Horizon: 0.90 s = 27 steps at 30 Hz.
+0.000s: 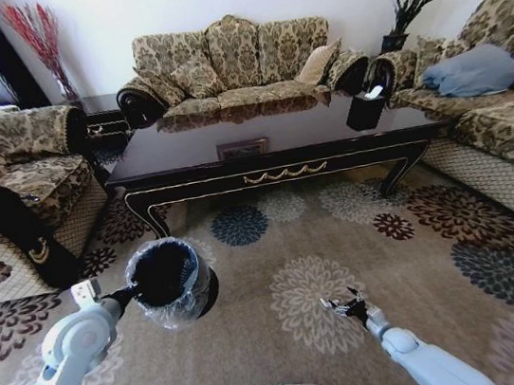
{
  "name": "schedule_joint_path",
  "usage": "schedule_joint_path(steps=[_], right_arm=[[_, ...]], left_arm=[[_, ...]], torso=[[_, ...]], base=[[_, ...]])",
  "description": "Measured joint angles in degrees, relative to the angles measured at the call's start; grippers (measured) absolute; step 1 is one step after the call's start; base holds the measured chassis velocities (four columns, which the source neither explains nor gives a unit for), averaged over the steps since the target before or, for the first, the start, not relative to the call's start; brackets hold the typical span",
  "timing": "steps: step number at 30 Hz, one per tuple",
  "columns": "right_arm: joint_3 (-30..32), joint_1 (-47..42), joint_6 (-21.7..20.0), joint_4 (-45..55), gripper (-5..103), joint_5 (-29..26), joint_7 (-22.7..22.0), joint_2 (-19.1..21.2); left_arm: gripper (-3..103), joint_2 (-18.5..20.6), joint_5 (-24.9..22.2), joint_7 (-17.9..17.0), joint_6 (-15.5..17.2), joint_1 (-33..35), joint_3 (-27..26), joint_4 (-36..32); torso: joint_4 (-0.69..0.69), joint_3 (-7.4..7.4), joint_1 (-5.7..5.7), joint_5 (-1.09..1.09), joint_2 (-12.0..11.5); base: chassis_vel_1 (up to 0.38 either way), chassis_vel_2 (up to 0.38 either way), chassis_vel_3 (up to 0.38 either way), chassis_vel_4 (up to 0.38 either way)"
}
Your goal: Move to the front of the table and pick up the trash from the floor, then place it into the trash bin.
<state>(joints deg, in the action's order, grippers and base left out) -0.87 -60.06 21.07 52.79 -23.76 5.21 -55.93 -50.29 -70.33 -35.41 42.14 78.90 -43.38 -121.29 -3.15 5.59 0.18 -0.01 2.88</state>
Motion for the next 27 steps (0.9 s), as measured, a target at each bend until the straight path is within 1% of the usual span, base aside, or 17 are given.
schedule_joint_path(steps=[4,6,9,10,11,13,25,26,27], right_arm=[[-0.08,-0.80,0.22,0.27,69,0.24,0.16,-0.62],[-0.05,-0.89,0.26,0.23,69,0.37,0.18,-0.74],[0.27,-1.09,0.44,-0.26,53,1.08,0.24,-1.12],[0.27,-1.09,0.44,-0.26,53,1.08,0.24,-1.12],[0.38,-1.09,0.50,-0.42,49,1.27,0.27,-1.13],[0.64,-1.08,0.61,-0.69,47,1.55,0.34,-1.12],[1.27,-2.37,1.44,0.19,47,2.44,0.55,-0.93],[1.30,-2.39,1.53,0.27,44,2.49,0.55,-0.94],[1.30,-2.39,1.53,0.27,44,2.49,0.55,-0.94]], left_arm=[[2,-0.08,0.02,-0.01,0.00,-0.23,0.11,0.11],[2,-0.09,0.02,-0.02,0.00,-0.28,0.16,0.14],[2,-0.04,0.04,-0.02,0.00,-0.46,0.35,0.24],[2,-0.04,0.04,-0.02,0.00,-0.46,0.35,0.24],[2,-0.01,0.04,-0.02,0.00,-0.48,0.38,0.24],[2,0.02,0.05,-0.02,0.00,-0.49,0.39,0.25],[2,-0.08,0.10,-0.02,0.00,-0.72,0.58,0.25],[2,-0.13,0.12,-0.02,0.00,-0.72,0.63,0.25],[2,-0.13,0.12,-0.02,0.00,-0.72,0.63,0.25]], torso=[[-0.01,0.00,0.00,0.00,0.00],[-0.01,0.00,0.00,0.01,0.00],[-0.01,0.00,0.00,0.01,0.00],[-0.01,0.00,0.00,0.01,0.00],[-0.01,0.00,0.00,0.00,0.00],[-0.01,0.00,0.00,0.00,0.00],[-0.01,0.00,0.00,0.00,0.00],[-0.01,0.00,0.00,0.00,0.00],[-0.01,0.00,0.00,0.00,0.00]], base=[[0.000,0.000,0.000,0.000],[0.000,0.000,0.000,0.000],[0.000,0.000,0.000,0.000],[0.000,0.000,0.000,0.000],[0.000,0.000,0.000,0.000],[0.000,0.000,0.000,0.000],[0.000,0.000,0.000,0.000],[0.000,0.000,0.000,0.000],[0.000,0.000,0.000,0.000]])
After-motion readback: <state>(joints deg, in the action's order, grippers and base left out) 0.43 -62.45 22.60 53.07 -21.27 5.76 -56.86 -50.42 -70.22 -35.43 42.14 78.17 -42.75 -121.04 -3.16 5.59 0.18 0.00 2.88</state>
